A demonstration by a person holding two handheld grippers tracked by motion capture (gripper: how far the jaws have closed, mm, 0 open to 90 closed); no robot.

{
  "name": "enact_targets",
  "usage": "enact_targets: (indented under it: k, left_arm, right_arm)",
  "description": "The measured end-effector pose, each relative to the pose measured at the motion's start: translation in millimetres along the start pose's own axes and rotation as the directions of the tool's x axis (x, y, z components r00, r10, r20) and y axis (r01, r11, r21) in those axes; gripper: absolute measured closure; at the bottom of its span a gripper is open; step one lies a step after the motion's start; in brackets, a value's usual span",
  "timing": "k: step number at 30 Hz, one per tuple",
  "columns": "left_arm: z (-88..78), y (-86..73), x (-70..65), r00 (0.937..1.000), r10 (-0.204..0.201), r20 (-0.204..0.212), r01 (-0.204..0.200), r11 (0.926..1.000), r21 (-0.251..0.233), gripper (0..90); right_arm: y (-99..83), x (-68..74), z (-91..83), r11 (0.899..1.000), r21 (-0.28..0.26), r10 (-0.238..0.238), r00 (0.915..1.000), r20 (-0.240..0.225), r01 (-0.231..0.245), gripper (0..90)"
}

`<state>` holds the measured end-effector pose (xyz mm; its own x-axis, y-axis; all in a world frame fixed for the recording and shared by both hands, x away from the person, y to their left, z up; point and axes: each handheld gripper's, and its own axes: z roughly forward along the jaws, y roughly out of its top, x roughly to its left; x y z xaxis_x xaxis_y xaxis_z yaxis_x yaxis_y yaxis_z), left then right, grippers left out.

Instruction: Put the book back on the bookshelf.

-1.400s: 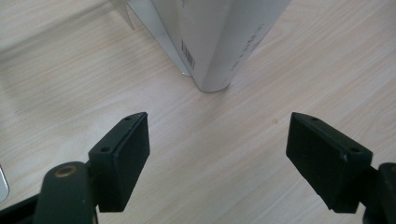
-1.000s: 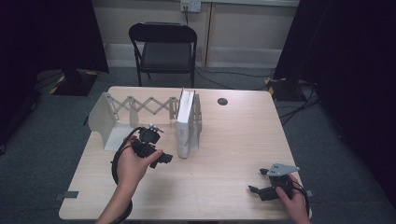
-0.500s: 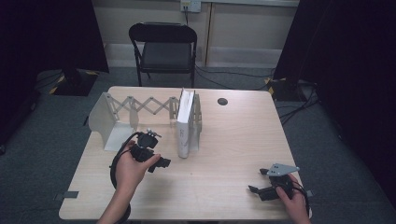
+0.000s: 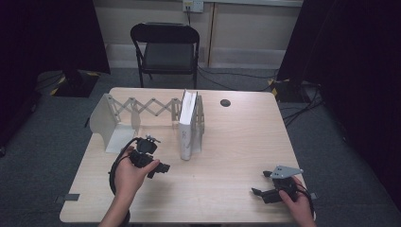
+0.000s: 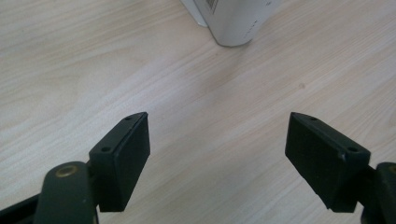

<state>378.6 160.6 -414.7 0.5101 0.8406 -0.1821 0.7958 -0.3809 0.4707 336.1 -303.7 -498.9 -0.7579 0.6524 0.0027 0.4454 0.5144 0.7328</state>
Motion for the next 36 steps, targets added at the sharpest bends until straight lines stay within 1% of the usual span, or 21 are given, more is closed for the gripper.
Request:
enact_targets:
  k: [8, 13, 20, 26, 33, 36]
  left_arm:
    - [-0.1, -4.9, 4.3, 1.0, -0.002, -0.003, 0.002, 1.0, 0.003, 22.4]
    - [0.6, -6.4, 5.9, 0.9999, -0.013, -0.007, 0.013, 0.9999, 0.003, 22.6]
    - [2.3, -8.1, 7.8, 0.9999, -0.01, -0.007, 0.01, 0.9999, 0.01, 22.7]
    - [3.1, -9.1, 8.9, 0.9998, -0.02, -0.009, 0.02, 0.9997, 0.014, 23.1]
    - [4.1, -10.0, 11.7, 0.9997, -0.023, -0.012, 0.023, 0.9997, 0.01, 23.3]
    - [5.3, -12.3, 14.7, 0.9994, -0.03, -0.015, 0.03, 0.9995, 0.004, 23.0]
  right_arm:
    - [0.0, -0.1, 0.0, 1.0, 0.0, -0.001, 1.0, 0.0, 0.001, 14.4]
    - [0.0, -0.1, 0.0, 1.0, 0.0, 0.0, 1.0, 0.0, 0.0, 14.4]
    - [0.0, 0.0, 0.0, 1.0, 0.0, -0.001, 1.0, 0.0, 0.001, 14.3]
    - [0.0, 0.0, 0.0, 1.0, 0.0, -0.001, 1.0, 0.0, 0.001, 14.2]
    - [0.0, 0.0, 0.0, 1.0, 0.0, -0.001, 1.0, -0.001, 0.001, 14.2]
    - [0.0, 0.0, 0.0, 1.0, 0.0, -0.001, 1.0, -0.001, 0.001, 14.2]
